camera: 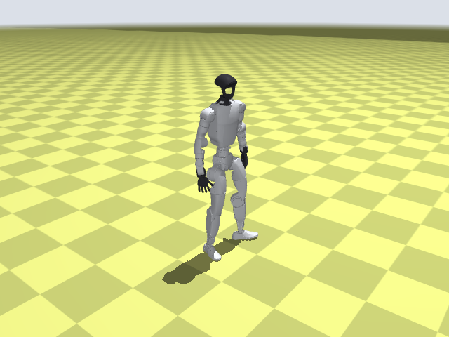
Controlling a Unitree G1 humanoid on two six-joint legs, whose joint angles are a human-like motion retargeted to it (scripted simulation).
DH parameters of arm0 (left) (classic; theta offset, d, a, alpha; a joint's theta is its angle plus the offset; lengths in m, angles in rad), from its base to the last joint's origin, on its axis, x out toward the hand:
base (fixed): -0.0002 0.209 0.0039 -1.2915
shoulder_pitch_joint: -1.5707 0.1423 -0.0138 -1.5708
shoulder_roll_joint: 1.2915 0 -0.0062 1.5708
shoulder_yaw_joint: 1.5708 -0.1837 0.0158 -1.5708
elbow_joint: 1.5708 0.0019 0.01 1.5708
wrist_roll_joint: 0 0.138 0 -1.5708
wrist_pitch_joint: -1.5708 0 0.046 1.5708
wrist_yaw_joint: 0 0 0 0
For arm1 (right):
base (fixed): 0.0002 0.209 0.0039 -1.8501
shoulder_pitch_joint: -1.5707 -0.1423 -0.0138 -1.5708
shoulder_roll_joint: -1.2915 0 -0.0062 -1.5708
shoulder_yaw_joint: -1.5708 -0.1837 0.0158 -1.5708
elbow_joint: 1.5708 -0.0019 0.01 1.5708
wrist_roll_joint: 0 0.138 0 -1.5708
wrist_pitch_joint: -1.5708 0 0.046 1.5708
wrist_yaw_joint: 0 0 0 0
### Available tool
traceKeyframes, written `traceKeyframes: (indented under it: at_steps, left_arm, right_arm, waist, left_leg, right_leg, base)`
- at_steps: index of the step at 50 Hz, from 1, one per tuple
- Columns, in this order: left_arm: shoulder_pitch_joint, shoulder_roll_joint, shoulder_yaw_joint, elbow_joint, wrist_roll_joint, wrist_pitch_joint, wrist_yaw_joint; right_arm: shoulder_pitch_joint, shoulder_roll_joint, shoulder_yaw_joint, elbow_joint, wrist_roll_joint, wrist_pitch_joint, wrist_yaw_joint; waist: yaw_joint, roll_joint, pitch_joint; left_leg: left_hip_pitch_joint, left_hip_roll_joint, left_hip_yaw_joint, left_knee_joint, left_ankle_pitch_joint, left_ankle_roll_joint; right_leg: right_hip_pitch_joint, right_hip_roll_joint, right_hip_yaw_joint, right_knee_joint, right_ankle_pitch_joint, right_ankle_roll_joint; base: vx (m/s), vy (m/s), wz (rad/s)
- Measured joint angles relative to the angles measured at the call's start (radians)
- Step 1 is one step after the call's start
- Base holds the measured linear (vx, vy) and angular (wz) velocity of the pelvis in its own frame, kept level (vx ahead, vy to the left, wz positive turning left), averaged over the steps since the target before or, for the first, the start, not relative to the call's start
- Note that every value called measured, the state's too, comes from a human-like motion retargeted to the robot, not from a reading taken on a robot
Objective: Kungfu
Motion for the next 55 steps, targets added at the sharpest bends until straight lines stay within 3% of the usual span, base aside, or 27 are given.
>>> traceKeyframes:
  at_steps: [2,6,7,8,11,14,18,23,28,31,33,35,37,38,39,42,45,48,50,52,55]
  left_arm:
    - [0.01,0.005,0.026,0.0,-0.01,0.015,0.015]
    - [-0.006,-0.048,0.132,0.025,-0.016,0.02,0.076]
    - [-0.007,-0.062,0.155,0.026,-0.027,0.015,0.088]
    - [-0.006,-0.068,0.159,0.023,-0.041,0.01,0.093]
    - [0.004,-0.086,0.156,0.016,-0.041,-0.024,0.125]
    - [0.022,-0.092,0.154,0.022,0.016,-0.045,0.178]
    - [0.049,-0.094,0.141,0.037,0.089,-0.046,0.184]
    - [0.077,-0.111,0.162,0.048,0.157,-0.048,0.157]
    - [0.115,-0.139,0.229,0.042,0.19,-0.043,0.116]
    - [0.136,-0.152,0.268,0.051,0.163,-0.036,0.094]
    - [0.151,-0.15,0.288,0.064,0.138,-0.034,0.073]
    - [0.172,-0.141,0.31,0.08,0.128,-0.031,0.053]
    - [0.184,-0.12,0.331,0.116,0.134,-0.015,0.04]
    - [0.177,-0.106,0.341,0.143,0.142,0.0,0.033]
    - [0.158,-0.086,0.348,0.164,0.152,0.016,0.027]
    - [0.079,-0.039,0.332,0.195,0.175,0.04,0.037]
    - [0.016,-0.015,0.278,0.165,0.163,0.018,0.048]
    - [-0.029,-0.003,0.258,0.086,0.205,-0.012,-0.004]
    - [-0.063,-0.008,0.227,0.015,0.237,-0.041,-0.042]
    - [-0.114,0.006,0.186,-0.057,0.249,-0.081,-0.061]
    - [-0.187,0.044,0.126,-0.14,0.244,-0.142,-0.066]
  right_arm:
    - [-0.013,0.028,-0.039,0.043,0.001,0.026,-0.004]
    - [-0.016,0.07,-0.144,0.118,0.063,0.084,-0.043]
    - [-0.014,0.083,-0.176,0.138,0.094,0.104,-0.061]
    - [-0.011,0.092,-0.203,0.153,0.123,0.116,-0.077]
    - [0.001,0.122,-0.321,0.228,0.288,0.122,-0.122]
    - [0.018,0.115,-0.373,0.309,0.539,0.108,-0.087]
    - [0.032,0.081,-0.352,0.377,0.771,0.147,-0.003]
    - [0.044,0.08,-0.339,0.389,0.71,0.137,-0.066]
    - [0.055,0.109,-0.326,0.347,0.518,0.125,-0.116]
    - [0.051,0.13,-0.305,0.325,0.454,0.116,-0.107]
    - [0.052,0.144,-0.288,0.313,0.426,0.108,-0.099]
    - [0.064,0.162,-0.275,0.299,0.39,0.098,-0.092]
    - [0.082,0.18,-0.26,0.295,0.346,0.097,-0.091]
    - [0.086,0.188,-0.246,0.295,0.33,0.104,-0.095]
    - [0.082,0.194,-0.233,0.294,0.321,0.101,-0.099]
    - [0.056,0.185,-0.204,0.283,0.313,0.057,-0.105]
    - [0.05,0.16,-0.192,0.23,0.264,0.038,-0.093]
    - [0.069,0.17,-0.227,0.174,0.176,0.095,-0.119]
    - [0.084,0.169,-0.254,0.163,0.192,0.089,-0.166]
    - [0.084,0.159,-0.262,0.173,0.281,0.065,-0.199]
    - [0.077,0.151,-0.244,0.199,0.423,0.043,-0.189]
  waist:
    - [-0.026,-0.004,-0.017]
    - [-0.038,-0.015,-0.058]
    - [-0.043,-0.018,-0.063]
    - [-0.033,-0.02,-0.065]
    - [0.047,-0.051,-0.085]
    - [0.099,-0.072,-0.11]
    - [0.112,-0.065,-0.12]
    - [0.15,-0.058,-0.099]
    - [0.186,-0.048,-0.088]
    - [0.182,-0.06,-0.09]
    - [0.179,-0.085,-0.106]
    - [0.173,-0.12,-0.134]
    - [0.156,-0.146,-0.167]
    - [0.144,-0.155,-0.184]
    - [0.133,-0.154,-0.19]
    - [0.137,-0.108,-0.176]
    - [0.161,-0.051,-0.165]
    - [0.146,0.012,-0.188]
    - [0.1,0.049,-0.177]
    - [0.057,0.045,-0.148]
    - [0.026,0.031,-0.127]
  left_leg:
    - [-0.025,0.027,-0.025,0.03,-0.018,0.021]
    - [-0.118,0.024,-0.188,0.188,-0.056,0.088]
    - [-0.144,0.002,-0.26,0.237,-0.049,0.074]
    - [-0.157,-0.017,-0.31,0.27,-0.047,0.023]
    - [-0.188,-0.115,-0.368,0.368,-0.056,-0.062]
    - [-0.231,-0.176,-0.316,0.426,-0.073,-0.075]
    - [-0.286,-0.22,-0.202,0.4,-0.088,-0.026]
    - [-0.352,-0.27,-0.107,0.265,-0.006,0.03]
    - [-0.39,-0.28,0.017,0.143,0.066,0.041]
    - [-0.389,-0.293,0.031,0.12,0.046,0.081]
    - [-0.378,-0.311,0.007,0.126,0.036,0.181]
    - [-0.346,-0.331,0.012,0.129,-0.043,0.256]
    - [-0.335,-0.356,-0.081,0.128,-0.065,0.23]
    - [-0.34,-0.363,-0.092,0.134,-0.067,0.215]
    - [-0.353,-0.33,-0.11,0.163,-0.077,0.18]
    - [-0.332,-0.188,-0.134,0.213,-0.104,0.083]
    - [-0.266,-0.126,-0.138,0.211,-0.138,0.055]
    - [-0.209,-0.123,-0.175,0.171,-0.167,0.079]
    - [-0.116,-0.18,-0.239,0.109,-0.179,0.109]
    - [-0.044,-0.223,-0.307,0.079,-0.181,0.119]
    - [0.014,-0.247,-0.387,0.054,-0.183,0.121]
  right_leg:
    - [-0.037,0.034,0.097,0.013,-0.026,-0.004]
    - [-0.062,0.064,0.122,-0.003,-0.036,-0.039]
    - [-0.062,0.078,0.141,-0.012,-0.033,-0.051]
    - [-0.062,0.089,0.17,-0.016,-0.03,-0.059]
    - [-0.063,0.092,0.258,-0.022,-0.019,-0.071]
    - [-0.063,0.103,0.305,-0.024,-0.017,-0.092]
    - [-0.046,0.138,0.333,-0.031,-0.021,-0.115]
    - [0.001,0.2,0.418,-0.037,-0.032,-0.135]
    - [0.048,0.27,0.492,-0.026,-0.04,-0.143]
    - [0.08,0.292,0.51,-0.019,-0.022,-0.115]
    - [0.091,0.288,0.525,-0.008,0.005,-0.076]
    - [0.1,0.278,0.544,0.009,0.053,-0.015]
    - [0.109,0.27,0.545,0.042,0.146,0.103]
    - [0.104,0.259,0.532,0.066,0.204,0.19]
    - [0.083,0.279,0.48,0.096,0.267,0.237]
    - [-0.012,0.372,0.259,0.254,0.394,0.263]
    - [-0.095,0.398,0.201,0.434,0.438,0.263]
    - [-0.17,0.296,0.14,0.516,0.33,0.263]
    - [-0.165,0.192,0.1,0.504,0.274,0.263]
    - [-0.181,0.109,0.088,0.484,0.213,0.209]
    - [-0.24,0.065,0.163,0.389,0.17,0.128]
  base:
    - [-0.27,-0.62,-0.51]
    - [-0.15,-0.49,-0.93]
    - [-0.07,-0.56,-1.12]
    - [-0.06,-0.52,-1.42]
    - [0.01,-0.46,-1.9]
    - [0.16,-0.4,-1.47]
    - [0.23,-0.37,-0.98]
    - [0.25,-0.31,-1.01]
    - [0.46,-0.36,-0.88]
    - [0.48,-0.35,-0.54]
    - [0.55,-0.38,-0.48]
    - [0.72,-0.43,-0.37]
    - [0.85,-0.43,-0.2]
    - [0.69,-0.62,-0.11]
    - [0.48,-0.94,-0.08]
    - [0.09,-1.13,-0.2]
    - [0.56,-0.23,0.02]
    - [0.86,0.54,0.91]
    - [0.71,0.57,2.34]
    - [0.48,0.09,2.68]
    - [0.4,-0.26,2.02]
